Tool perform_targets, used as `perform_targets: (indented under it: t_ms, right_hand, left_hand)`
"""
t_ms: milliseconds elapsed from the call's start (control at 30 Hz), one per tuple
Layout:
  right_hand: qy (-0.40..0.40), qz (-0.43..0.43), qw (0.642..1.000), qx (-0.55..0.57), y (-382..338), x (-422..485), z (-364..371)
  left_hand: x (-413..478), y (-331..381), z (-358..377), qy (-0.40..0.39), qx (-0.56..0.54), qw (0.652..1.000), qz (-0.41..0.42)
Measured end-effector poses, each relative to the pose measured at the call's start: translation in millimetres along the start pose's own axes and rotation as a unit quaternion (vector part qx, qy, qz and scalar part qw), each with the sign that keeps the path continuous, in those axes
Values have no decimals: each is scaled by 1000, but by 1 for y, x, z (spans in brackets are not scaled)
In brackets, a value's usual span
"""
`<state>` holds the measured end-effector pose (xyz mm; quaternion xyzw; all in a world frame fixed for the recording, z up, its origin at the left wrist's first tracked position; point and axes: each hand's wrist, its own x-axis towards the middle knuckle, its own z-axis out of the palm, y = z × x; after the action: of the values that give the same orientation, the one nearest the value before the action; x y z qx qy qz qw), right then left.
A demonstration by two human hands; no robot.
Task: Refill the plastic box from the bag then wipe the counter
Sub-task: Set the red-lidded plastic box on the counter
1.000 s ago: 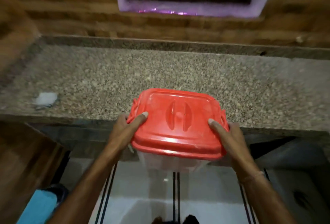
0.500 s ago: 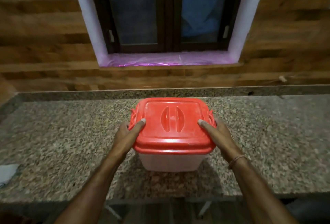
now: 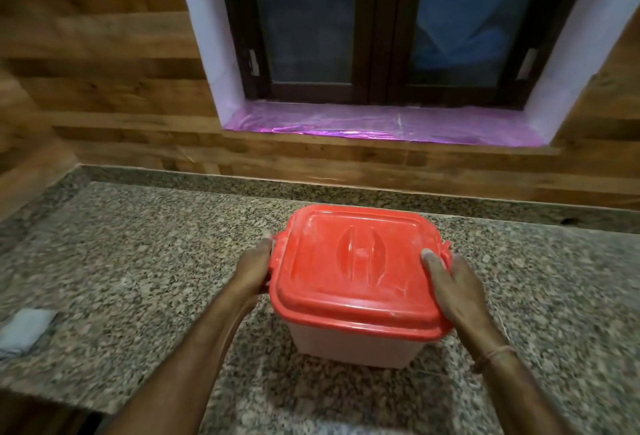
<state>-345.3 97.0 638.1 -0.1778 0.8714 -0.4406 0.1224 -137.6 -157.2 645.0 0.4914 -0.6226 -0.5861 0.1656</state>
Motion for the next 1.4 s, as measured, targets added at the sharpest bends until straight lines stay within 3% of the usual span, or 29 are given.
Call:
perform_targets:
  t_ms: [67,133,233,333,500,633,767,867,1133,1400]
  right_hand:
    - [-17,-2,1000,14,-5,-2,0]
    - [-19,0,1000,17,-9,-4,1]
    - [-3,19,1000,22,-16,-6,3]
    - [16,41,997,67,-24,-14,13]
    - [66,121,984,113,-25,-12,26]
    - [-4,217,940,263,-15,-18,24]
    - [78,121,966,215,-23,-32,22]
    - [30,58,978,198,-29,-46,30]
    - [-3,10,962,273,-40,-60,30]
    - [17,-18,958,286,-60,-66,27]
  left_hand:
    - [3,-10,-9,-38,-73,995,-61]
    - [7,-13,-11,-40,-89,994,-57]
    - [-4,6,-14,-17,-24,999,43]
    - [-13,13,-13,-90,-53,987,122]
    - [-5,7,-17,-89,-111,986,83]
    - [0,6,-20,-95,-131,986,49]
    - [-9,11,-19,-67,-99,988,98]
    - [-8,7,-20,-39,-61,987,146]
    - [-5,1,-28,-49,-92,985,134]
    - [-16,23,-37,-48,-126,979,153]
